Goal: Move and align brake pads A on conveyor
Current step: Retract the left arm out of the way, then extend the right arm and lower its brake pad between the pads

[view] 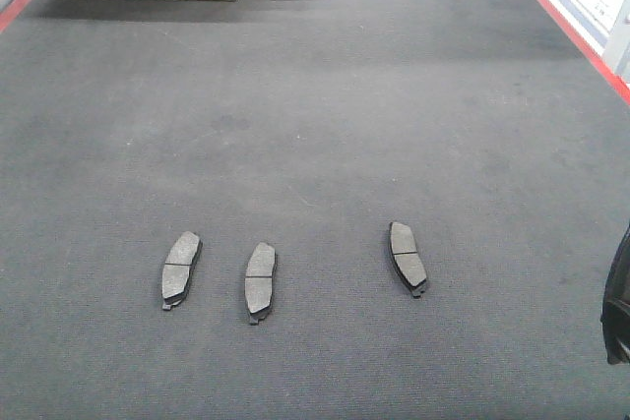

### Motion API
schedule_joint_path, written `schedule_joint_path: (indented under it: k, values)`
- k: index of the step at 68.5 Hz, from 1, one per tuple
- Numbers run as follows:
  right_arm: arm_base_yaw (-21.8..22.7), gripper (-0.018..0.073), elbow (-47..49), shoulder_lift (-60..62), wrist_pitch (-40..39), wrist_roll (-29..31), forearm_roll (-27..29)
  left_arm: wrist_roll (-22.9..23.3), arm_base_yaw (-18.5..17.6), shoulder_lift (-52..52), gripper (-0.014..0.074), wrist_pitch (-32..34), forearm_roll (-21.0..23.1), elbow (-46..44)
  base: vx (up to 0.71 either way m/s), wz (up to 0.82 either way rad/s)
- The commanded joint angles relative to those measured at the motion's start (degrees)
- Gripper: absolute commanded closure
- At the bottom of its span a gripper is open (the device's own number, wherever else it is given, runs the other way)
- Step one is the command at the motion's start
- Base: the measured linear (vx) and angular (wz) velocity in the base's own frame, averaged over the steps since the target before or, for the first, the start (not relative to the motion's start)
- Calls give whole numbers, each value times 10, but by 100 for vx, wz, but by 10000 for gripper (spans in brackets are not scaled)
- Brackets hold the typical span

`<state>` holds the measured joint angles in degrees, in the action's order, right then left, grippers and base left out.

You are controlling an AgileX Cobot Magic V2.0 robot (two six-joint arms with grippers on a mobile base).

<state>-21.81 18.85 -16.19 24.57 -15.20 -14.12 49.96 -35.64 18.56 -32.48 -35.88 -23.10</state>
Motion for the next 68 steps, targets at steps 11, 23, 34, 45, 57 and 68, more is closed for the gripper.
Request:
schedule_joint_path:
  k: [11,23,34,45,57,68]
  values:
    - [1,517,18,-5,-55,3,-10,5,-4,5,603,30,-14,-14,0,0]
    - [1,517,18,-5,-60,3,-10,5,-4,5,603,30,-14,-14,0,0]
    - [1,515,18,-5,-63,3,-7,5,-4,5,603,30,-14,-14,0,0]
    - [1,514,21,-33,-66,3,-7,5,-4,5,603,30,-14,-14,0,0]
    - [1,514,70,-176,-67,1,-7,5,-4,5,603,30,-14,-14,0,0]
    - [1,511,140,-332,-67,-2,15,5,-4,5,603,30,-14,-14,0,0]
